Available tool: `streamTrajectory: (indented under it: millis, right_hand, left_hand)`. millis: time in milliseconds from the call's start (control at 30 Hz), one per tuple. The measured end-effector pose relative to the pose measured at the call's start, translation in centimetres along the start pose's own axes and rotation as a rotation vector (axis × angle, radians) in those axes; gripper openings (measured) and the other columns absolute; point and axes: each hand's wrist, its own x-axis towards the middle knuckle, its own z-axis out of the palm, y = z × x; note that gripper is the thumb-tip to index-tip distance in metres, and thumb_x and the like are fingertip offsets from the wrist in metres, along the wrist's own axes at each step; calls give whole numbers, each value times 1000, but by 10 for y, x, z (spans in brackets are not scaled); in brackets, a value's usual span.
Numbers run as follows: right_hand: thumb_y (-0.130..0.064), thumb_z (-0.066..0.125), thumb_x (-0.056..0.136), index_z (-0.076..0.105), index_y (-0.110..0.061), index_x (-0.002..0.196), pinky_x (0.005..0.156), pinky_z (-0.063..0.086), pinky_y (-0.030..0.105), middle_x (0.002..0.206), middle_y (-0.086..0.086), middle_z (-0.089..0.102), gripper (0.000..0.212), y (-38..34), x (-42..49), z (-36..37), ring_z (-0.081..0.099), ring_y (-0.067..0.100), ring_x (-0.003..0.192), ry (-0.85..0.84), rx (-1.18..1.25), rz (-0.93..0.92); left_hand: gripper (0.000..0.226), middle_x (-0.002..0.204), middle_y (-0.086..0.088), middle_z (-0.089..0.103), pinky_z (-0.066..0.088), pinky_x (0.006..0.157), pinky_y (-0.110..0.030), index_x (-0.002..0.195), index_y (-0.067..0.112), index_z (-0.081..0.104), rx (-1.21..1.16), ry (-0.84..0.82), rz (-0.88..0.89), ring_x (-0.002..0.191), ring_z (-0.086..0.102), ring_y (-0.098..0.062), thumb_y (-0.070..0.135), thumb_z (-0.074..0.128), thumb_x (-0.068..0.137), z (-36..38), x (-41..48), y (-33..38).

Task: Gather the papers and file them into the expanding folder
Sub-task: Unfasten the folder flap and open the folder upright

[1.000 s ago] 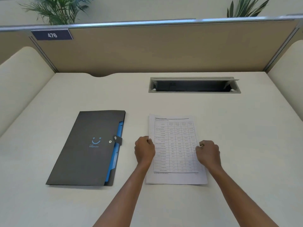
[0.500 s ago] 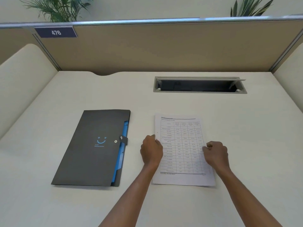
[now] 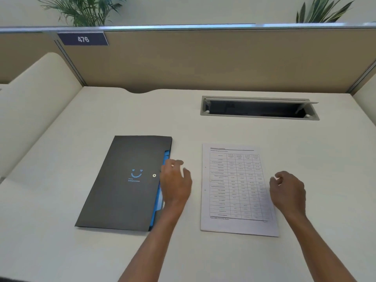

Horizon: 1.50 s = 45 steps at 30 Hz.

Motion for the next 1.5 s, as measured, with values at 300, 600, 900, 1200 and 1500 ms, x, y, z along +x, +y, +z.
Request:
streamTrajectory:
  millis: [300, 600, 900, 1200, 1500]
  right_hand:
    - [-24, 72, 86, 68, -10, 109, 72, 46, 27, 86, 1, 64, 27, -102, -42, 56, 55, 12, 71, -367, 262, -448]
    - [-39, 64, 90, 50, -18, 136, 86, 43, 27, 122, 5, 58, 53, -163, -69, 134, 57, 19, 107, -649, 17, -573]
    - [-25, 58, 94, 56, -9, 109, 67, 47, 32, 109, 10, 52, 22, -195, -78, 165, 60, 26, 84, -547, -117, -601]
    - [-20, 41, 102, 50, -6, 121, 74, 53, 38, 105, 13, 63, 26, -198, -78, 162, 63, 28, 89, -520, 4, -467]
    - [-6, 41, 101, 54, -12, 119, 69, 61, 36, 82, 3, 60, 24, -186, -78, 145, 68, 24, 74, -499, 423, -169]
  left_hand:
    - [52, 127, -14, 49, 37, 98, -42, 129, 10, 51, 292, -66, -137, 117, 44, -29, 36, 64, 86, -54, 36, -78]
    - [82, 143, -14, 39, 33, 108, -49, 138, 17, 38, 310, -360, -227, 134, 35, -32, 64, 64, 76, -45, 35, -115]
    - [70, 127, -14, 47, 41, 93, -43, 122, 16, 47, 483, -370, -106, 121, 43, -32, 67, 61, 75, -39, 35, -114]
    - [74, 136, -21, 42, 42, 99, -51, 130, 11, 41, 435, -402, -106, 131, 35, -37, 66, 52, 81, -33, 38, -104]
    - [56, 127, -21, 53, 50, 91, -46, 129, 9, 44, 498, -413, 4, 118, 51, -36, 47, 53, 89, -30, 44, -93]
